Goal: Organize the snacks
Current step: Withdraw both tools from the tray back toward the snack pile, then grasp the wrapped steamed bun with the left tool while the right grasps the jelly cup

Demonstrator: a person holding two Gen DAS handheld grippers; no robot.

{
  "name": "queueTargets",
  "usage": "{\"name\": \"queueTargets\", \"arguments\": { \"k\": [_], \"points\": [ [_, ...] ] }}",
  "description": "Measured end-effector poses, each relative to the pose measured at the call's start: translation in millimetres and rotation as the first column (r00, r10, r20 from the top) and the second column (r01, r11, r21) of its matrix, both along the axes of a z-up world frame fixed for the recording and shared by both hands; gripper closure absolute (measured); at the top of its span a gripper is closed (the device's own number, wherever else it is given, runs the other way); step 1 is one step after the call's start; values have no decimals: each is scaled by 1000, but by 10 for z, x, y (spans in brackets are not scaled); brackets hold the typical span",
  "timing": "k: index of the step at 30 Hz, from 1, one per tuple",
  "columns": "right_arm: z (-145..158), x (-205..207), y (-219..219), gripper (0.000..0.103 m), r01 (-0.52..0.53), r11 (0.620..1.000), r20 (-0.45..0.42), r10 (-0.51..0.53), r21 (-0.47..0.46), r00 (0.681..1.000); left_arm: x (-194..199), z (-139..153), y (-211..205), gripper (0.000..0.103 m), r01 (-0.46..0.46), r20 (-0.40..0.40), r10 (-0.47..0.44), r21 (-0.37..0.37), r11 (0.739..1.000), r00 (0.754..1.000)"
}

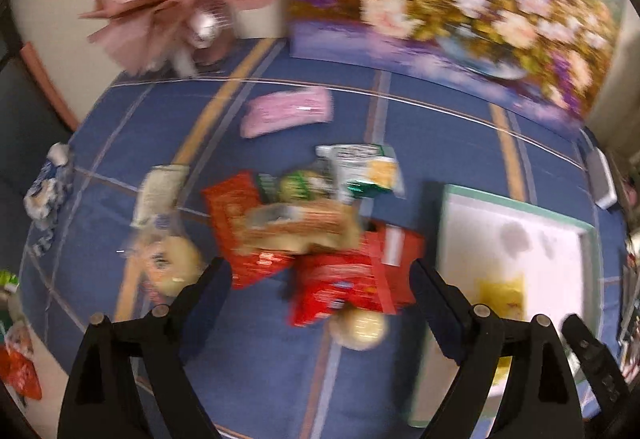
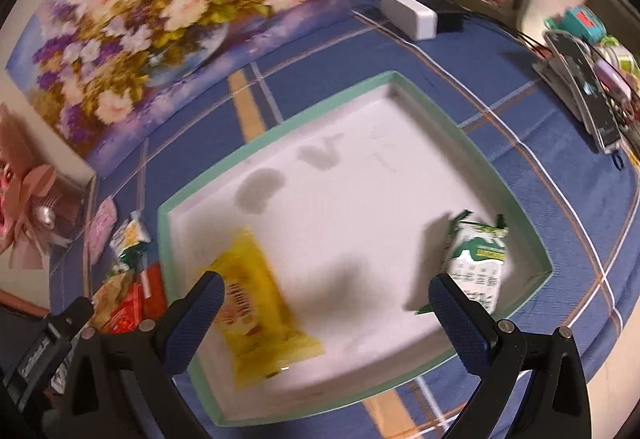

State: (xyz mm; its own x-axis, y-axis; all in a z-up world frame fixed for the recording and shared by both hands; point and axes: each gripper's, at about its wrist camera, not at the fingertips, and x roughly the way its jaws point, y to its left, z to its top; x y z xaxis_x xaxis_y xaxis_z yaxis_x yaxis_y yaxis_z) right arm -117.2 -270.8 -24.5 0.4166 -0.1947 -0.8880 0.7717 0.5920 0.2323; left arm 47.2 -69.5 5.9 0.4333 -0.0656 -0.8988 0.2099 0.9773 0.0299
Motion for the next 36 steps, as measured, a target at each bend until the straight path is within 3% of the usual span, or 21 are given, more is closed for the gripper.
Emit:
{"name": "queueTargets", "arguments": {
  "k": [10,19,27,36],
  "points": [
    [146,559,618,0,-183,982,-16,182,-37,983,354,4,882,11,-206,-17,206,-3,979,979],
    [107,958,1132,0,-317,947,-64,314,-49,947,468,-46,1429,11,-306,-64,305,-11,952,950],
    [-72,1188,1434,5,-404,915,-97,403,10,910,569,-129,1692,11,-345,-125,337,-48,937,933],
    [-344,1227,1525,13,-439,895,-135,446,84,885,716,-547,1640,11,-348,-254,330,-27,937,909]
  ]
}}
